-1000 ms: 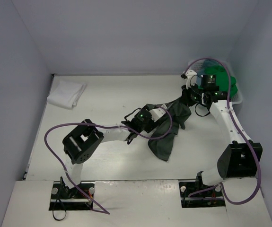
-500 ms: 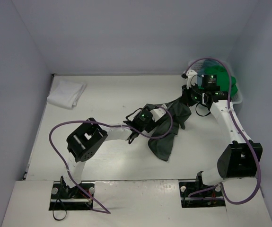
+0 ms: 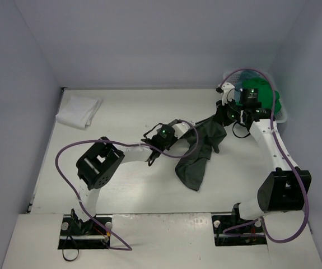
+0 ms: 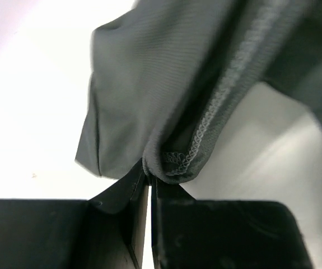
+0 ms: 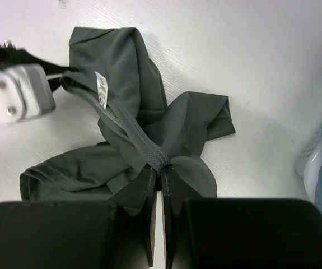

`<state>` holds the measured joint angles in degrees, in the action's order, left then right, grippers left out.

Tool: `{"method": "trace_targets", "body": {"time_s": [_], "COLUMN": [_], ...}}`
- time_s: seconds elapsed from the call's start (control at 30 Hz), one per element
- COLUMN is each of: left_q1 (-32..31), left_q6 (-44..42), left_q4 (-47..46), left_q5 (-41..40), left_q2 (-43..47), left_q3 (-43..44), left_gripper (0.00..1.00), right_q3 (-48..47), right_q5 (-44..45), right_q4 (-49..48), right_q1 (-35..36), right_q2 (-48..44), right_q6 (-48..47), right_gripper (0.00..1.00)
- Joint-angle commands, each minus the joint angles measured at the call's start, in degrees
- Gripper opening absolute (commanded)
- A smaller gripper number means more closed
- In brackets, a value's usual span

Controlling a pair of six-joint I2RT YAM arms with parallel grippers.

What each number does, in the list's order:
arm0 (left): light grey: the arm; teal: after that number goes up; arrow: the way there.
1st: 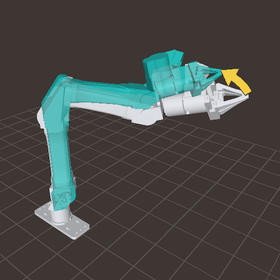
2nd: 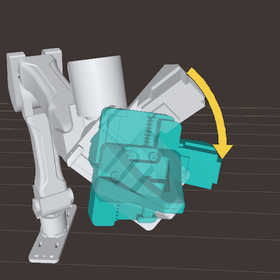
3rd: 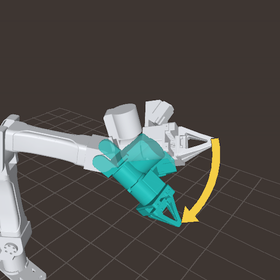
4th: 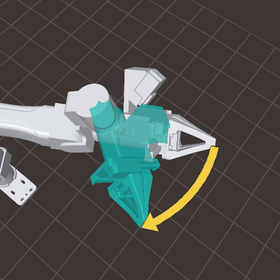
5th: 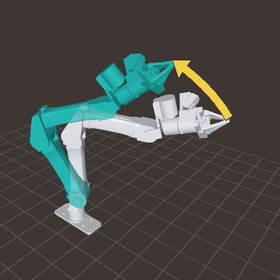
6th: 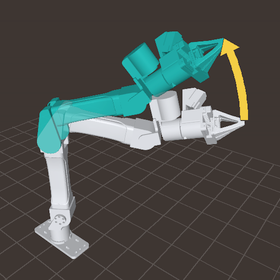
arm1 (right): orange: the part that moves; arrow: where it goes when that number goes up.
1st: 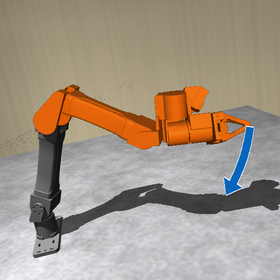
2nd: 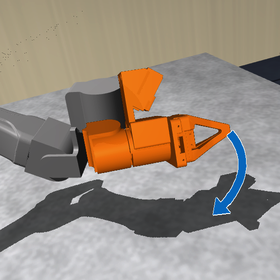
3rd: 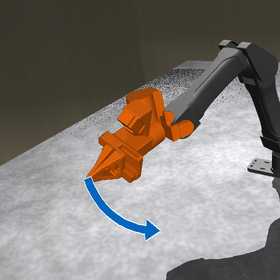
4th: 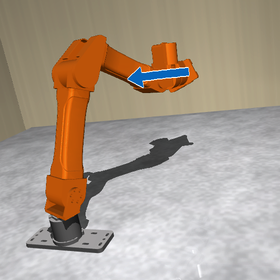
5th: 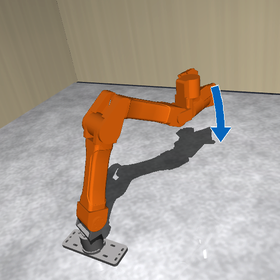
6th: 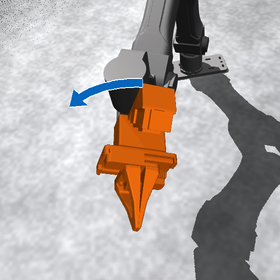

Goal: Fold and stack the t-shirts

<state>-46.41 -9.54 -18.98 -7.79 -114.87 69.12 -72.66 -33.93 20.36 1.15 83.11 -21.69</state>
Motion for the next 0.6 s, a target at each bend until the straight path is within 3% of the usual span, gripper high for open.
{"method": "trace_targets", "body": {"time_s": [0.0,0.37,0.57], "left_q1": [3.0,15.0,18.1], "left_q6": [-0.8,-0.7,0.2], "left_q4": [-0.6,5.7,9.4], "left_q5": [-1.1,3.4,6.5], "left_q2": [6.8,20.0,27.2], "left_q3": [3.0,4.4,3.1], "left_gripper": [0.01,0.01,0.01], "right_q3": [0.4,-0.1,-0.5], "right_q5": [-1.6,-4.6,-9.3], "right_q4": [-2.0,0.9,2.8], "right_q1": [-0.4,-0.4,0.3], "right_q2": [-3.5,-6.9,-8.2], "right_q6": [-0.6,-1.0,-0.7], "right_gripper": [0.0,0.0,0.0]}}
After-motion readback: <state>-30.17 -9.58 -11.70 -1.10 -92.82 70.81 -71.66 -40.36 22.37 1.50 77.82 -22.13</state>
